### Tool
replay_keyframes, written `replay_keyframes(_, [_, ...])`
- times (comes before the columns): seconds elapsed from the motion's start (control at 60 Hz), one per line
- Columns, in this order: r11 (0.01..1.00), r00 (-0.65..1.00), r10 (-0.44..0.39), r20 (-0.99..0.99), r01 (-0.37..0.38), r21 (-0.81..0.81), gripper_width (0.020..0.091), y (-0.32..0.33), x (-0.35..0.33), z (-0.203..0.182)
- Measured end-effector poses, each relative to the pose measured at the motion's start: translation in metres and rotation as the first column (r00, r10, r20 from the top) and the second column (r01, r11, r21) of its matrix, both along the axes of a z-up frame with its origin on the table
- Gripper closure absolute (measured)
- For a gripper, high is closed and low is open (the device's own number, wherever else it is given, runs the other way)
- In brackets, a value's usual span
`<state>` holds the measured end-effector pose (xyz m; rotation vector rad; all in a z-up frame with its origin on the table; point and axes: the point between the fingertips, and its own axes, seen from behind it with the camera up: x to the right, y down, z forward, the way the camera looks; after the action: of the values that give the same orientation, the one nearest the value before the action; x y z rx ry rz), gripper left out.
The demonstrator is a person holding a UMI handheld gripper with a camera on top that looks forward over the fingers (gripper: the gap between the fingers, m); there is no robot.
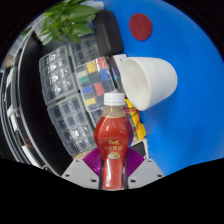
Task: Pour water
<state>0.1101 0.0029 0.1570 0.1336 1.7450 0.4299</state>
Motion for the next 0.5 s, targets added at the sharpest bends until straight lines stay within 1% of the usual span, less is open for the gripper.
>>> replay_keyframes(0.133, [0.999,1.0,0.002,-0.023,-0.001,0.035,0.082,-0.007,-0.004,-0.005])
replay_keyframes(0.2, [1.0,0.999,0.012,-0.036,-0.011,0.009,0.082,-0.008,-0.007,-0.01])
replay_keyframes(0.25, [0.998,0.998,0.043,-0.047,-0.045,-0.045,0.0821,-0.005,-0.011,-0.014])
replay_keyframes(0.317, [0.975,0.996,0.081,-0.04,-0.087,-0.203,0.0821,-0.007,-0.014,-0.015])
replay_keyframes(0.367, [0.927,0.993,0.12,-0.015,-0.117,-0.356,0.0819,-0.01,-0.014,-0.005])
replay_keyframes(0.4, [0.873,0.991,0.133,0.001,-0.116,-0.473,0.082,-0.017,-0.014,0.008])
replay_keyframes(0.45, [0.772,0.988,0.15,0.046,-0.088,-0.63,0.0819,-0.032,-0.009,0.03])
replay_keyframes(0.5, [0.632,0.983,0.166,0.074,-0.049,-0.774,0.0819,-0.053,-0.006,0.054])
